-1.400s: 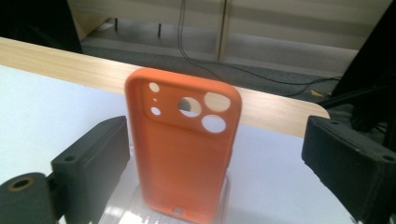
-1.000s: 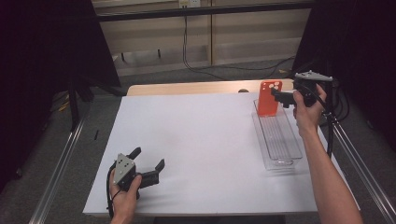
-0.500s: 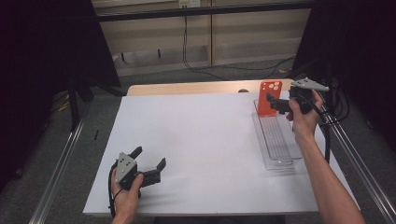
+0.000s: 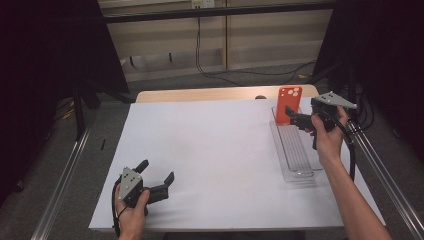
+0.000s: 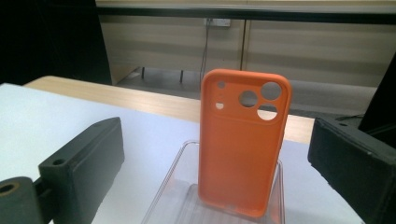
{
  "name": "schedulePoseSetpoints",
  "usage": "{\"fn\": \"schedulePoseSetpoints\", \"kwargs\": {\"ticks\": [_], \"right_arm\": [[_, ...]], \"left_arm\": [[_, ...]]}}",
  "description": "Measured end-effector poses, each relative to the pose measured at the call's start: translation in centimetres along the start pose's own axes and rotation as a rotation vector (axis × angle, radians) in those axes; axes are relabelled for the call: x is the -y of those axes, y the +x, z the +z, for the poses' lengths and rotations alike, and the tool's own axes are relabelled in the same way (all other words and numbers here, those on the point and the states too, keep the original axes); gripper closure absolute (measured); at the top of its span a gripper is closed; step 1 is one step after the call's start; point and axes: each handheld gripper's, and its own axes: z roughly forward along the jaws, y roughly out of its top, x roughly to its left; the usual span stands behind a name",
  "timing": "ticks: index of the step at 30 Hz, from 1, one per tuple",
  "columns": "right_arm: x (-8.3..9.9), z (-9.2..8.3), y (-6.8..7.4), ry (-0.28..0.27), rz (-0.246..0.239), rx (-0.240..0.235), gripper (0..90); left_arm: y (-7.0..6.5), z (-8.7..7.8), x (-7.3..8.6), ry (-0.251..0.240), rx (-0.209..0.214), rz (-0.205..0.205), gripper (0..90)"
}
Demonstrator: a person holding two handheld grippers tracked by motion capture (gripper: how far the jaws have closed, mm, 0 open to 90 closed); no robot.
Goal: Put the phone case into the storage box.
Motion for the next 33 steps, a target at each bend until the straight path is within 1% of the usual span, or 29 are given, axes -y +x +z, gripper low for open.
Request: {"fn": "schedulePoseSetpoints", "kwargs": {"ticks": [1,2,3,4,6,8,9,10,11,12,15,16,18,19,21,23,24,25,27,28,30,31,32,33], "right_arm": [[0.1,-0.4,0.3,-0.001,-0.01,-0.001,3.2],[0.2,-0.6,0.5,-0.021,-0.016,0.004,3.6],[0.2,-0.6,0.5,-0.021,-0.016,0.004,3.6],[0.2,-1.2,1.0,-0.046,-0.04,0.011,3.8],[0.3,-1.5,1.1,-0.057,-0.04,0.01,3.9],[0.3,-2.3,1.5,-0.066,-0.046,-0.002,3.8],[0.2,-2.6,1.6,-0.071,-0.05,0.001,3.8],[0.2,-2.6,1.6,-0.071,-0.05,0.001,3.8],[0.3,-2.9,1.7,-0.087,-0.054,0.005,3.8],[0.3,-3.4,1.9,-0.097,-0.059,-0.002,3.7],[0.6,-3.7,2.0,-0.1,-0.053,-0.003,3.7],[0.9,-4.2,2.0,-0.094,-0.053,-0.009,3.6],[1.1,-4.8,2.0,-0.101,-0.052,-0.006,3.5],[1.2,-5.1,2.0,-0.105,-0.05,-0.014,3.5],[1.5,-5.7,2.1,-0.113,-0.036,-0.018,3.5],[1.8,-6.2,2.3,-0.119,-0.042,-0.01,3.5],[1.8,-6.2,2.3,-0.119,-0.042,-0.01,3.5],[2.0,-6.7,2.4,-0.121,-0.04,-0.008,2.9],[2.3,-7.1,2.6,-0.124,-0.044,0.008,0.0],[2.4,-7.2,2.7,-0.125,-0.051,0.02,0.3],[2.6,-7.4,2.7,-0.128,-0.048,0.022,0.5],[2.9,-7.8,2.9,-0.129,-0.037,0.02,0.3],[2.9,-7.8,2.9,-0.129,-0.037,0.02,0.3],[3.3,-8.2,3.0,-0.131,-0.037,0.009,0.3]], "left_arm": [[0.0,-0.2,0.0,-0.003,-0.002,0.002,2.0],[-0.1,-0.3,0.0,-0.009,-0.004,0.0,2.0],[-0.1,-0.3,0.0,-0.009,-0.004,0.0,2.0],[-0.1,-0.4,-0.1,-0.008,-0.006,0.006,2.0],[-0.1,-0.6,-0.1,-0.01,-0.012,0.015,2.0],[-0.1,-0.6,-0.1,-0.011,-0.011,0.011,2.0],[-0.2,-0.6,-0.1,-0.012,-0.012,0.007,2.0],[-0.2,-0.6,-0.2,-0.011,-0.018,0.014,2.0],[-0.2,-0.7,-0.2,-0.014,-0.026,0.014,1.9],[-0.2,-0.7,-0.2,-0.019,-0.024,0.01,1.8],[-0.1,-0.7,-0.2,-0.021,-0.03,0.01,1.8],[-0.2,-0.7,-0.2,-0.023,-0.027,0.001,1.8],[-0.3,-0.8,-0.3,-0.025,-0.019,-0.004,1.8],[-0.5,-0.9,-0.4,-0.027,-0.02,0.017,1.8],[-0.6,-0.9,-0.4,-0.031,-0.019,0.015,1.9],[-0.7,-0.9,-0.4,-0.033,-0.015,0.01,1.8],[-0.8,-0.9,-0.4,-0.032,-0.02,0.007,1.8],[-0.9,-0.9,-0.4,-0.032,-0.02,0.006,1.8],[-1.0,-1.0,-0.5,-0.031,-0.02,0.006,1.8],[-1.0,-1.0,-0.5,-0.034,-0.017,0.002,1.8],[-1.1,-1.2,-0.6,-0.039,-0.008,-0.005,1.8],[-1.2,-1.3,-0.6,-0.039,-0.011,0.001,1.6],[-1.2,-1.4,-0.6,-0.044,-0.012,0.0,1.6],[-1.2,-1.4,-0.6,-0.046,-0.011,-0.009,1.6]]}}
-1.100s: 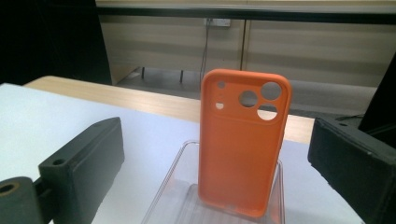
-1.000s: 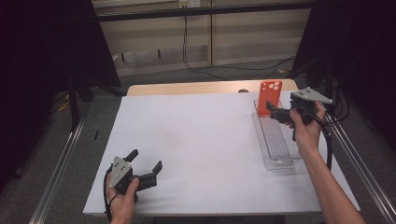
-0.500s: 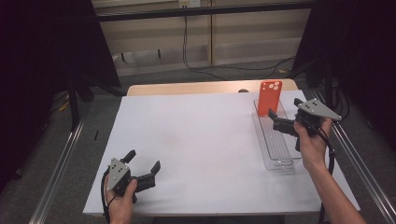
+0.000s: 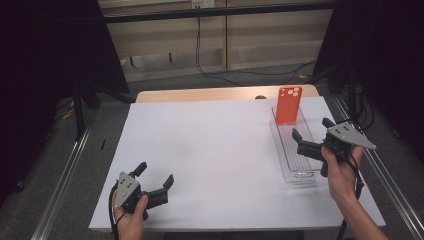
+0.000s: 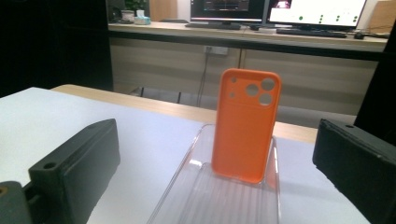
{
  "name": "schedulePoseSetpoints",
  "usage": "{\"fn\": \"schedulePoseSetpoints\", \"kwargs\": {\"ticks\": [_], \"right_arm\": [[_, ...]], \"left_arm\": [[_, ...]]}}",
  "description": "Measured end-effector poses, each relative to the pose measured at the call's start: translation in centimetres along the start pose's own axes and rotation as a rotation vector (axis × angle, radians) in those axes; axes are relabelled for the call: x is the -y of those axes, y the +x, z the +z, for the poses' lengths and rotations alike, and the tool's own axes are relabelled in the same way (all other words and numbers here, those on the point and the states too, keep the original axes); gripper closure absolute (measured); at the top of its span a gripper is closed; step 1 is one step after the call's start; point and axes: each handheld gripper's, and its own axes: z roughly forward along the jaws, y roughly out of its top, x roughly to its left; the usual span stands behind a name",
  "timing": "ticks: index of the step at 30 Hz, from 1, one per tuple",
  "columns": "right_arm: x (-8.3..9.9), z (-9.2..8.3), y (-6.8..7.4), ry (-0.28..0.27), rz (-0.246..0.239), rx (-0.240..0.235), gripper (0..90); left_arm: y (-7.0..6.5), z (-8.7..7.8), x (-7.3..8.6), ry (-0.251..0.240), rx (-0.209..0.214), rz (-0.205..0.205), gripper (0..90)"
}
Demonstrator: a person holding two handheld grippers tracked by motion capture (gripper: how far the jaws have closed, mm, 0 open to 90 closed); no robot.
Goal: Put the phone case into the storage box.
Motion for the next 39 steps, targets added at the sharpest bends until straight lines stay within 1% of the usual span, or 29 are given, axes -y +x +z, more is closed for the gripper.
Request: {"fn": "schedulePoseSetpoints", "kwargs": {"ticks": [1,3,4,7,9,11,12,13,15,16,18,19,20,21,22,24,25,27,28,31,33,36,37,39], "right_arm": [[0.2,-0.2,0.1,0.004,0.003,-0.005,0.6],[0.3,-0.5,0.2,-0.002,0.003,-0.012,0.8],[0.6,-1.0,0.4,0.001,-0.003,-0.029,0.8],[0.9,-1.5,0.6,-0.003,-0.004,-0.029,0.6],[1.3,-2.2,0.7,-0.008,-0.002,-0.009,0.0],[1.5,-2.4,0.7,-0.009,0.0,-0.008,0.0],[1.6,-2.6,0.7,-0.013,0.006,-0.01,0.0],[1.8,-3.0,0.8,-0.017,0.012,-0.017,0.0],[1.9,-3.2,0.8,-0.016,0.008,-0.022,0.0],[2.2,-3.5,0.9,-0.014,0.01,-0.034,0.0],[2.4,-3.6,0.9,-0.012,0.008,-0.037,0.0],[2.7,-3.9,0.9,-0.026,0.018,-0.045,0.9],[2.8,-4.1,1.0,-0.026,0.021,-0.053,0.9],[3.0,-4.3,1.0,-0.025,0.023,-0.058,0.8],[3.2,-4.5,1.1,-0.024,0.021,-0.059,0.8],[3.5,-4.8,1.1,-0.022,0.022,-0.065,0.5],[3.6,-4.9,1.1,-0.022,0.02,-0.061,0.4],[3.9,-5.2,1.2,-0.017,0.017,-0.075,0.5],[4.0,-5.3,1.2,-0.018,0.015,-0.079,0.5],[4.1,-5.6,1.3,-0.015,0.004,-0.074,0.2],[4.5,-6.0,1.2,-0.009,-0.001,-0.072,0.0],[4.9,-6.2,1.1,-0.002,0.01,-0.062,0.0],[5.4,-6.2,0.9,-0.005,0.02,-0.043,0.0],[5.8,-6.3,0.8,-0.002,0.02,-0.035,0.0]], "left_arm": [[0.1,-0.1,0.0,0.003,-0.004,0.007,1.5],[0.1,-0.2,-0.1,0.003,-0.011,0.007,1.5],[0.1,-0.2,0.0,0.002,-0.013,0.005,1.5],[0.1,-0.2,0.0,0.006,-0.02,0.007,1.5],[0.1,-0.1,0.0,0.017,-0.014,0.011,1.5],[0.0,0.0,0.1,0.018,-0.014,0.006,1.5],[0.0,0.0,0.1,0.021,-0.015,0.011,1.5],[0.0,0.0,0.1,0.021,-0.014,0.013,1.5],[-0.1,0.0,0.0,0.012,-0.011,0.01,1.5],[-0.1,0.0,0.0,0.012,-0.012,0.012,1.5],[-0.2,0.1,0.0,0.011,-0.009,0.013,1.5],[-0.2,0.1,0.0,0.011,-0.007,0.011,1.4],[-0.2,0.1,0.0,0.012,-0.003,0.01,1.4],[-0.2,0.1,0.0,0.014,-0.002,0.013,1.4],[-0.1,0.0,-0.1,0.015,-0.011,0.045,1.4],[-0.1,0.0,-0.1,0.015,-0.011,0.048,1.3],[-0.1,-0.1,-0.1,0.012,-0.009,0.044,1.2],[-0.2,0.0,-0.1,0.016,-0.008,0.04,1.2],[-0.2,0.0,0.0,0.015,-0.007,0.029,1.2],[-0.2,0.1,0.0,0.017,-0.009,0.028,1.3],[-0.3,0.1,0.0,0.018,-0.019,0.03,1.1],[-0.3,0.1,0.0,0.019,-0.019,0.022,0.8],[-0.3,0.1,0.0,0.02,-0.021,0.023,0.8],[-0.3,0.1,0.1,0.022,-0.023,0.02,0.8]]}}
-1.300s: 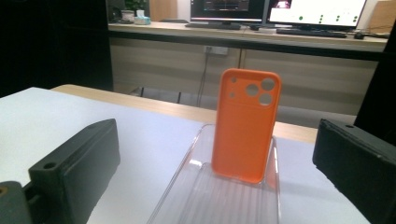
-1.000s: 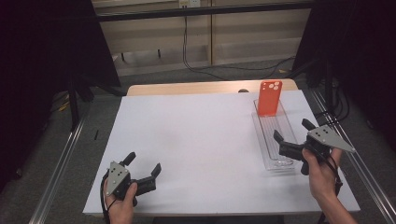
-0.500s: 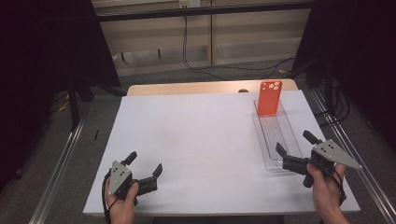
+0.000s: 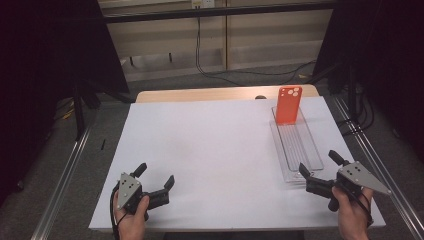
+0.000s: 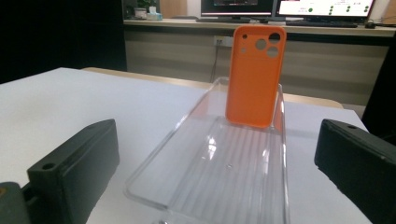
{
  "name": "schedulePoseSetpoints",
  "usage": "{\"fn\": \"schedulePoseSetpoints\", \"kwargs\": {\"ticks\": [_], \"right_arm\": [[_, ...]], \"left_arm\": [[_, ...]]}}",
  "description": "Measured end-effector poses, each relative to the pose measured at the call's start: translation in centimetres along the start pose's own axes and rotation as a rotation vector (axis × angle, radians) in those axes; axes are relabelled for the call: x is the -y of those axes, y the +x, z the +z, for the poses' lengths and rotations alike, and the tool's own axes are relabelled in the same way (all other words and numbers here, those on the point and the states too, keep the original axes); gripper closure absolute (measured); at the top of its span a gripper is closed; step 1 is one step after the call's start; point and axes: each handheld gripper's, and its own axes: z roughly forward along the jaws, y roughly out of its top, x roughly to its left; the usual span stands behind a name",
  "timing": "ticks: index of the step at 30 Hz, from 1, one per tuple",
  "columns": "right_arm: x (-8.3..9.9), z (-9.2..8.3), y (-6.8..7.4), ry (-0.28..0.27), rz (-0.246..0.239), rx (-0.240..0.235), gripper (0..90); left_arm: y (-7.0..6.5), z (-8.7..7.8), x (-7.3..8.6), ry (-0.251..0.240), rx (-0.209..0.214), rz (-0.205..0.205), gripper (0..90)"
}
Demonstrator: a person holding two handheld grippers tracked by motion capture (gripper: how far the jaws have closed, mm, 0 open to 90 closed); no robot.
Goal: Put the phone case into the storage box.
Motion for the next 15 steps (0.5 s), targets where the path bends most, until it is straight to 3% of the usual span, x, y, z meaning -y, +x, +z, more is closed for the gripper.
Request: {"fn": "schedulePoseSetpoints", "kwargs": {"ticks": [2,8,15], "right_arm": [[0.2,0.0,0.0,0.001,0.01,0.002,0.0],[1.1,-0.4,-0.3,0.016,-0.033,0.018,0.0],[1.6,-0.7,-0.5,0.021,-0.047,0.018,0.0]], "left_arm": [[0.0,0.0,0.0,-0.004,0.003,-0.002,0.8],[0.0,0.0,0.0,0.001,0.006,-0.006,0.8],[-0.3,0.4,0.4,0.014,0.027,-0.02,0.8]]}}
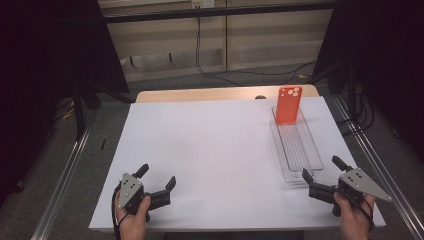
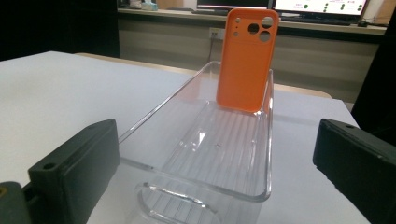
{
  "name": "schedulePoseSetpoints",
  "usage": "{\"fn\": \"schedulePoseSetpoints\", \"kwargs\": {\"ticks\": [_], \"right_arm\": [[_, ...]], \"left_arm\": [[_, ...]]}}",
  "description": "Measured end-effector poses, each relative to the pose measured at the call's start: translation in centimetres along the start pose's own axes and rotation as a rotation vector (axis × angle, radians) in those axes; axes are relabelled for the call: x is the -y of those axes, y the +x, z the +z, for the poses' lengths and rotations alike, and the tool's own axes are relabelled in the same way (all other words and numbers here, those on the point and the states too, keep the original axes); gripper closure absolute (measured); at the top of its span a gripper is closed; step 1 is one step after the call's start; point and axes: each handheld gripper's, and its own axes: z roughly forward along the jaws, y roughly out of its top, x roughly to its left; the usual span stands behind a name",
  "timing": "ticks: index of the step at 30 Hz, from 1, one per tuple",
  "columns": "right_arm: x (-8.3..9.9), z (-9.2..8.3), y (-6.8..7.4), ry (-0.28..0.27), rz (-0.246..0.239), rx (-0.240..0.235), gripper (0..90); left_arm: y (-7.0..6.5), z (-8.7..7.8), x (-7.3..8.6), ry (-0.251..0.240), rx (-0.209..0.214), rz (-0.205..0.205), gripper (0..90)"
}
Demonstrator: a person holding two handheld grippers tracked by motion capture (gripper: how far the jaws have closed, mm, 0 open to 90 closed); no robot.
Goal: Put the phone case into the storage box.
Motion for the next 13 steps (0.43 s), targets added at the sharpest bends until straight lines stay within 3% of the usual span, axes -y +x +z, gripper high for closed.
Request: {"fn": "schedulePoseSetpoints", "kwargs": {"ticks": [13], "right_arm": [[0.37,-0.03,-0.22,-0.002,0.02,0.006,0.0]], "left_arm": [[0.43,0.2,-0.08,0.0,-0.009,0.0,0.8]]}}
